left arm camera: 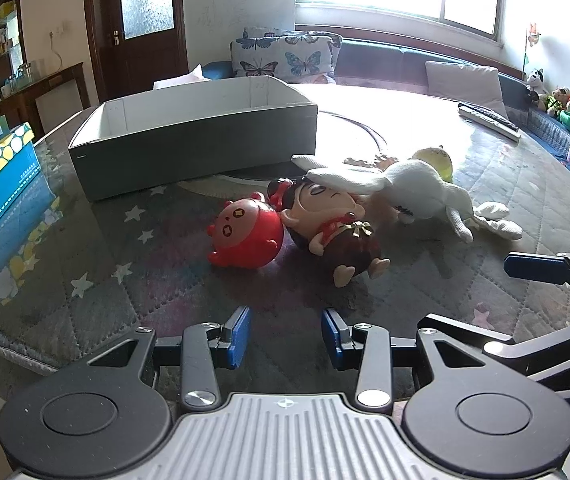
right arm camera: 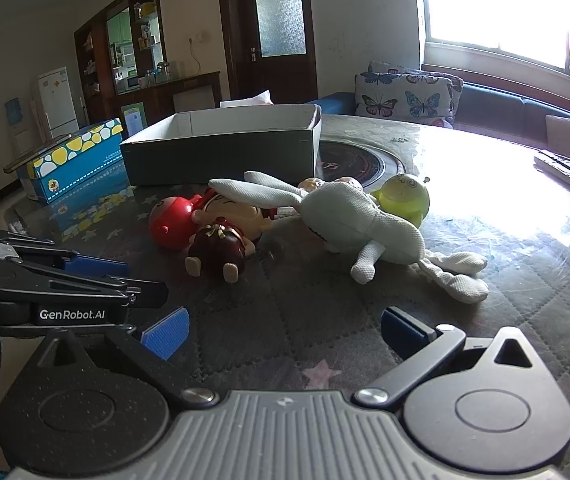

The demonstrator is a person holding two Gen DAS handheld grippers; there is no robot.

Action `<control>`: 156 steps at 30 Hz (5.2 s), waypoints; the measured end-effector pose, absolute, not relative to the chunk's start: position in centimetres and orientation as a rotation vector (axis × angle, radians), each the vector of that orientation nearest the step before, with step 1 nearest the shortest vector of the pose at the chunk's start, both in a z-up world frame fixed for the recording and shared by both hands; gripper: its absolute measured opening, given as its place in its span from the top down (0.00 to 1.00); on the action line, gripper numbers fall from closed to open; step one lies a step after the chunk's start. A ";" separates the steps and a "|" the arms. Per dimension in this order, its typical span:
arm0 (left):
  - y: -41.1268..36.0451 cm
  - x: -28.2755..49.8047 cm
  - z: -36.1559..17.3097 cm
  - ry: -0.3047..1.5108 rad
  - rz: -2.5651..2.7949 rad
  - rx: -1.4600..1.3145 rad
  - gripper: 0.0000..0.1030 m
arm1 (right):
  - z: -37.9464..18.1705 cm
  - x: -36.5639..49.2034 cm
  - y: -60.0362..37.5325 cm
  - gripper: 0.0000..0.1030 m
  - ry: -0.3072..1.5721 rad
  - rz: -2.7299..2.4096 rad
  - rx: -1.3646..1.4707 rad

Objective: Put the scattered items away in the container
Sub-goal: 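Move the right gripper toward the white plush rabbit, then close the right gripper on the white plush rabbit and lift it, then carry the rabbit into the grey box and open the right gripper, then move both grippers toward the doll figurine in red clothes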

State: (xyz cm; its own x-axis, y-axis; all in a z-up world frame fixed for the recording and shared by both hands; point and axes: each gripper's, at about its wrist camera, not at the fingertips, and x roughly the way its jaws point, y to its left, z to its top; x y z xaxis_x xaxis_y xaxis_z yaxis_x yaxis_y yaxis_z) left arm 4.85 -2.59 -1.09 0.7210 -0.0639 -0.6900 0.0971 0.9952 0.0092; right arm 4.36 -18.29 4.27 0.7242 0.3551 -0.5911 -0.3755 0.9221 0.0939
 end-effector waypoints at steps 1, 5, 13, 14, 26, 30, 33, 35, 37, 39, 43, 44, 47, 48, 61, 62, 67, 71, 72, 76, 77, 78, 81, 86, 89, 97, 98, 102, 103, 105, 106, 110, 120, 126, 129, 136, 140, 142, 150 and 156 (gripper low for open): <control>-2.5 4.9 -1.2 0.760 -0.089 0.045 0.60 | 4.3 4.4 -18.2 0.00 0.645 0.405 -0.034; -2.3 5.1 -1.2 0.763 -0.083 0.043 0.60 | 4.3 4.8 -18.0 0.00 0.645 0.413 -0.034; -1.8 5.7 -1.0 0.768 -0.073 0.036 0.60 | 4.3 5.2 -17.4 0.00 0.650 0.431 -0.044; -1.7 5.8 -1.0 0.765 -0.072 0.037 0.60 | 4.3 5.3 -17.4 0.00 0.649 0.434 -0.046; -1.3 7.0 -0.7 0.776 -0.075 0.031 0.60 | 4.5 6.5 -16.7 0.00 0.647 0.466 -0.051; -1.2 7.5 -0.8 0.785 -0.082 0.031 0.60 | 4.4 7.0 -16.5 0.01 0.656 0.467 -0.055; -1.0 7.8 -0.8 0.789 -0.093 0.025 0.60 | 4.4 7.3 -16.3 0.04 0.658 0.474 -0.057; -1.0 7.9 -0.6 0.782 -0.097 0.028 0.60 | 4.4 7.5 -16.2 0.04 0.657 0.485 -0.054; -0.9 8.0 -0.4 0.779 -0.105 0.026 0.60 | 4.4 7.6 -16.0 0.07 0.661 0.493 -0.059; -0.9 8.1 -0.1 0.773 -0.119 0.024 0.60 | 4.4 7.8 -15.7 0.09 0.663 0.506 -0.063; -0.8 8.5 0.4 0.764 -0.127 0.025 0.60 | 4.6 8.1 -15.1 0.11 0.664 0.526 -0.079; -0.8 8.6 0.5 0.764 -0.129 0.023 0.60 | 4.6 8.3 -15.0 0.11 0.665 0.529 -0.079; -0.9 8.9 0.9 0.762 -0.137 0.028 0.60 | 5.0 8.5 -15.1 0.13 0.658 0.523 -0.072; -1.0 8.9 1.0 0.761 -0.141 0.029 0.60 | 5.2 8.6 -15.2 0.13 0.654 0.521 -0.068; -4.0 11.4 2.8 0.710 -0.243 0.085 0.60 | 6.5 10.7 -20.7 0.14 0.644 0.357 -0.061; -4.4 11.7 2.7 0.706 -0.252 0.099 0.60 | 6.4 11.1 -21.3 0.14 0.648 0.346 -0.065; -6.3 13.4 2.3 0.700 -0.309 0.167 0.60 | 5.7 13.1 -22.7 0.18 0.681 0.337 -0.077; -7.2 14.3 2.0 0.704 -0.340 0.223 0.60 | 4.9 14.3 -22.6 0.20 0.702 0.357 -0.102; -7.4 14.3 2.0 0.702 -0.349 0.228 0.60 | 4.7 14.4 -22.5 0.21 0.706 0.364 -0.104; -7.7 14.4 2.0 0.696 -0.370 0.245 0.60 | 4.3 14.6 -22.3 0.27 0.712 0.359 -0.106; -7.7 14.3 2.2 0.695 -0.378 0.242 0.60 | 4.3 14.5 -22.6 0.28 0.713 0.363 -0.098; -7.6 14.2 2.3 0.690 -0.389 0.239 0.60 | 4.4 14.4 -22.7 0.30 0.712 0.365 -0.091; -8.0 13.7 2.6 0.670 -0.441 0.248 0.60 | 4.5 14.3 -23.2 0.37 0.713 0.366 -0.083; -9.5 13.5 1.9 0.652 -0.496 0.325 0.60 | 4.6 13.8 -23.6 0.42 0.713 0.371 -0.101; -10.1 14.4 1.4 0.662 -0.506 0.350 0.60 | 4.5 13.7 -24.0 0.51 0.718 0.363 -0.106; -10.5 17.1 -0.8 0.772 -0.527 0.324 0.68 | 4.1 13.7 -24.7 0.54 0.732 0.350 -0.098; -10.5 17.2 -0.9 0.779 -0.528 0.315 0.72 | 4.1 13.7 -24.7 0.54 0.729 0.349 -0.098; -10.1 16.8 -0.7 0.759 -0.541 0.278 0.81 | 4.1 13.7 -24.5 0.59 0.727 0.337 -0.103; -10.0 16.5 -0.6 0.747 -0.543 0.275 0.83 | 4.2 13.6 -24.5 0.61 0.727 0.336 -0.101; -9.7 16.0 -0.2 0.728 -0.550 0.264 0.85 | 4.5 13.4 -24.5 0.62 0.723 0.338 -0.091; -9.7 15.8 0.0 0.720 -0.551 0.256 0.86 | 4.7 13.3 -24.5 0.62 0.718 0.336 -0.093; -8.6 15.0 1.4 0.681 -0.549 0.209 0.87 | 6.1 13.0 -24.1 0.62 0.688 0.343 -0.104; -2.5 16.2 6.5 0.547 -0.427 0.097 0.87 | 10.8 16.5 -18.2 0.62 0.573 0.453 -0.206; 1.8 19.3 8.1 0.519 -0.312 0.072 0.86 | 12.8 21.7 -12.8 0.62 0.527 0.531 -0.268; 4.1 21.4 8.3 0.537 -0.266 0.039 0.86 | 13.1 24.4 -10.3 0.62 0.528 0.561 -0.283; 7.5 25.1 7.2 0.587 -0.161 -0.021 0.84 | 11.2 29.6 -6.1 0.59 0.573 0.576 -0.283; 8.5 25.5 6.6 0.606 -0.123 -0.036 0.77 | 10.3 30.2 -5.1 0.51 0.578 0.553 -0.273; 8.7 25.0 6.3 0.615 -0.110 -0.043 0.77 | 10.3 30.0 -5.3 0.50 0.581 0.563 -0.265; 8.7 22.6 6.9 0.600 -0.130 -0.056 0.76 | 11.2 26.2 -6.6 0.38 0.551 0.568 -0.317; 7.1 19.7 7.5 0.585 -0.160 -0.049 0.75 | 12.1 22.0 -8.8 0.27 0.528 0.585 -0.313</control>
State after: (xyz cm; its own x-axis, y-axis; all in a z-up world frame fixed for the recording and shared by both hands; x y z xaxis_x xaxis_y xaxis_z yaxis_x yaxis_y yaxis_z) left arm 19.70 7.12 7.50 0.8214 -0.1644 -0.5461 0.1366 0.9864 -0.0915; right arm 21.98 -8.78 12.12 0.7077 0.4397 -0.5530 -0.5951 0.7929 -0.1311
